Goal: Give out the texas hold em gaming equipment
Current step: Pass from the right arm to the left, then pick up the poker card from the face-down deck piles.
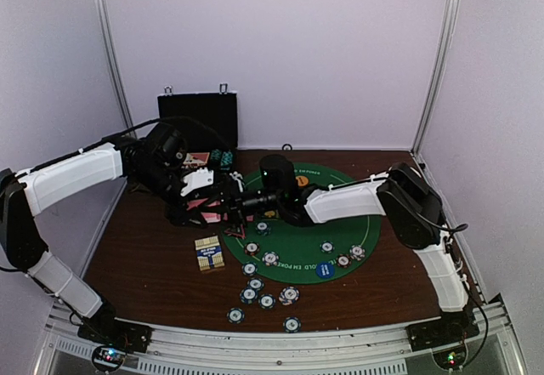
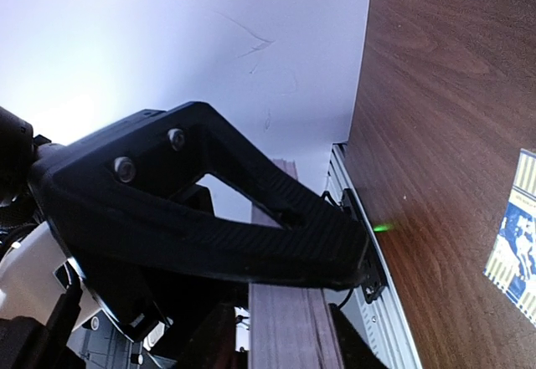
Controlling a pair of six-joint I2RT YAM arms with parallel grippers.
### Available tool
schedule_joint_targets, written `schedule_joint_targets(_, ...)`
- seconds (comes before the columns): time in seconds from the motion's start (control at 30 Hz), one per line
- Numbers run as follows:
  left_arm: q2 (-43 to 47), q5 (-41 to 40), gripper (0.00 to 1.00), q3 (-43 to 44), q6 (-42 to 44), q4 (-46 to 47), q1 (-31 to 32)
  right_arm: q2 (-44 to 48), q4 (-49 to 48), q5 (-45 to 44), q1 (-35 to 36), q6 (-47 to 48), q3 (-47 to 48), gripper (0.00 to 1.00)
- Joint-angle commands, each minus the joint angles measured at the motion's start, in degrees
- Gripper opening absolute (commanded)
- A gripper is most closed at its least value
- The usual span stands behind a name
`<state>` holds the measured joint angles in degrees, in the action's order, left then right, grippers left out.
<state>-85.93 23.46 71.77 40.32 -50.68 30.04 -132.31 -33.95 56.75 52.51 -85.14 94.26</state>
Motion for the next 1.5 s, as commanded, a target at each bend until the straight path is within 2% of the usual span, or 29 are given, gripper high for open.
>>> schedule_joint_targets(0.0,1.64,0.41,0.51,-0.43,1.56,0.68,-0.07,3.24,5.27,-0.54,-0.66,4.69,1.2,0.43)
schedule_joint_targets(0.07,1.55,0.34,0.5,-0.2,1.66,0.47,-0.07,3.27,6.89,-0.61,-0.66,5.44,2.13,0.49)
schedule_joint_targets(0.27,1.43,0.37,0.48,0.04,1.8,0.23,-0.07,3.64,12.29,-0.84,-0.56,8.27,3.16,0.52)
schedule_joint_targets(0.6,1.42,-0.13,0.45,0.61,1.82,0.17,-0.07,6.34,27.71,-3.05,-1.62,17.7,2.56,0.52)
schedule_joint_targets(0.9,1.28,-0.28,0.44,1.17,1.87,-0.06,-0.07,10.0,29.81,-3.25,-2.9,19.71,-0.52,0.49)
schedule_joint_targets(1.07,1.24,-0.7,0.43,0.62,1.69,-0.1,-0.07,12.24,29.19,-3.37,-2.92,19.47,-1.43,0.41)
schedule_joint_targets(1.27,0.94,-1.67,0.41,0.57,1.39,-0.04,-0.07,14.58,25.64,-3.14,-2.78,16.76,-3.64,0.26)
schedule_joint_targets(1.47,0.61,-1.72,0.4,0.86,1.21,0.01,-0.07,15.17,23.05,-2.27,-2.33,14.67,-4.76,0.18)
